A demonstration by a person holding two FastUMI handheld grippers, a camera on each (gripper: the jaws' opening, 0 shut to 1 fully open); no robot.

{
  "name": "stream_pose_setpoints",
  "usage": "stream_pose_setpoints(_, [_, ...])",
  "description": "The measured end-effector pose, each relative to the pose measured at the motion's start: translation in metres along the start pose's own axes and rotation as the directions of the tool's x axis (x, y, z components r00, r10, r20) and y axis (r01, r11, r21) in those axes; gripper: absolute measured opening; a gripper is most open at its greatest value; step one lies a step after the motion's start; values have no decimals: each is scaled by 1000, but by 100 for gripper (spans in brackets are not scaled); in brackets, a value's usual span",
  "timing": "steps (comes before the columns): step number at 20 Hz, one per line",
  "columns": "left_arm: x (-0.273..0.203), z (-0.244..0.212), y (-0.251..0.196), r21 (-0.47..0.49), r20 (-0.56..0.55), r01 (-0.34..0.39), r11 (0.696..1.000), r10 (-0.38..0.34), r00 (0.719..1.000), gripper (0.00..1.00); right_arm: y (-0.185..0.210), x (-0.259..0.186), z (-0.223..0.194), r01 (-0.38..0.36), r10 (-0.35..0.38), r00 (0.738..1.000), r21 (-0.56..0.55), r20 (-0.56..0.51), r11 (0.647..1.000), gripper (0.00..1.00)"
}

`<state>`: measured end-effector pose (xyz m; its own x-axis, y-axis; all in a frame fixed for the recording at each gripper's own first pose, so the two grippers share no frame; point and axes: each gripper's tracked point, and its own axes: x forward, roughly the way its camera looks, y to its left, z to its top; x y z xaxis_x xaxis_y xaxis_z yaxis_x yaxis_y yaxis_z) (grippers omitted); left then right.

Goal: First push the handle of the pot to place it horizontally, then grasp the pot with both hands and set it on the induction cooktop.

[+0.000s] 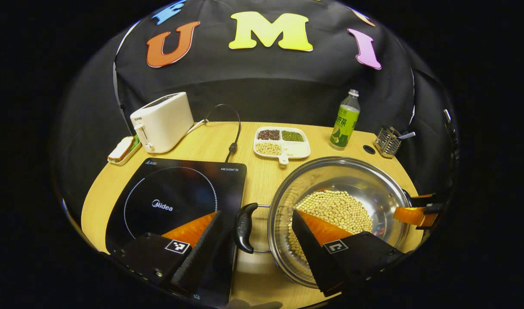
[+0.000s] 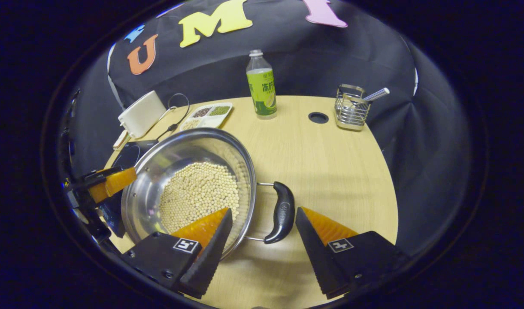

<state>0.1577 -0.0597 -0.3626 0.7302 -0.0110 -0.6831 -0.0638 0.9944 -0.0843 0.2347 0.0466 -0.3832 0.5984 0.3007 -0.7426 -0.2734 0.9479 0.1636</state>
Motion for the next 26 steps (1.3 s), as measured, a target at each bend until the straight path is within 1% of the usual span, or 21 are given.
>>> stream_pose_setpoints(1, [2, -2, -3, 4, -11, 8, 1000, -8, 1000, 97, -2, 3, -1, 2, -2, 1000, -5, -12, 1000, 92])
stream_pose_setpoints(2, [5, -3, -3, 16, -22, -4, 1000, 4, 1000, 97, -4, 4, -3, 1, -1, 1000, -8, -21, 1000, 90])
stream_pose_setpoints(3, [7, -6, -1, 22, -40, -14, 1000, 15, 999, 92, -3, 5, -3, -6, 5, 1000, -5, -30, 1000, 84])
stream_pose_setpoints(4, [11, -11, 0, 20, -55, -23, 1000, 24, 998, 90, -1, 7, -3, -19, 19, 999, 0, -34, 1000, 84])
stream_pose_setpoints(5, [15, -18, 2, 10, -84, -35, 999, 36, 996, 78, -1, 7, -2, -14, 14, 999, 2, -40, 1000, 82])
stream_pose_setpoints(6, [11, -14, 5, 24, -65, -50, 998, 51, 997, 89, -1, 9, -3, -8, 8, 999, 5, -52, 1000, 76])
stream_pose_setpoints(7, [16, -16, 8, 29, -79, -62, 998, 65, 995, 81, -2, 8, -3, 0, 1, 998, 12, -58, 1000, 73])
stream_pose_setpoints(8, [16, -16, 11, 45, -81, -73, 996, 77, 994, 75, -2, 8, -2, 9, -8, 997, 18, -71, 1000, 72])
stream_pose_setpoints(9, [17, -17, 10, 53, -86, -76, 996, 80, 993, 69, -2, 7, -5, 25, -23, 996, 26, -81, 999, 69])
stream_pose_setpoints(10, [16, -16, 10, 60, -87, -80, 995, 85, 993, 67, -2, 8, -5, 42, -39, 995, 36, -94, 998, 67])
stream_pose_setpoints(12, [17, -15, 10, 73, -92, -77, 994, 84, 992, 66, -4, 7, -5, 61, -57, 993, 32, -102, 998, 64])
stream_pose_setpoints(14, [16, -16, 10, 63, -107, -56, 996, 62, 992, 63, -1, 4, -7, 73, -66, 991, 55, -112, 996, 60])
stream_pose_setpoints(15, [15, -17, 10, 57, -121, -49, 997, 55, 991, 71, 0, 0, -8, 75, -69, 991, 54, -112, 996, 58])
stream_pose_setpoints(16, [11, -15, 12, 61, -122, -36, 998, 43, 992, 61, 3, -3, -5, 82, -75, 993, 69, -93, 994, 55])
stream_pose_setpoints(18, [0, -5, 15, 63, -86, -4, 998, 10, 996, 61, 8, -24, -2, 104, -100, 993, 69, -57, 992, 55])
stream_pose_setpoints(22, [-22, 13, 34, 79, -48, 17, 997, -13, 999, 61, 35, -48, 8, 117, -116, 993, 69, -15, 991, 55])
stream_pose_setpoints(26, [-37, 26, 70, 96, -25, 3, 995, -1, 1000, 60, 79, -55, 13, 98, -99, 995, 71, 0, 993, 55])
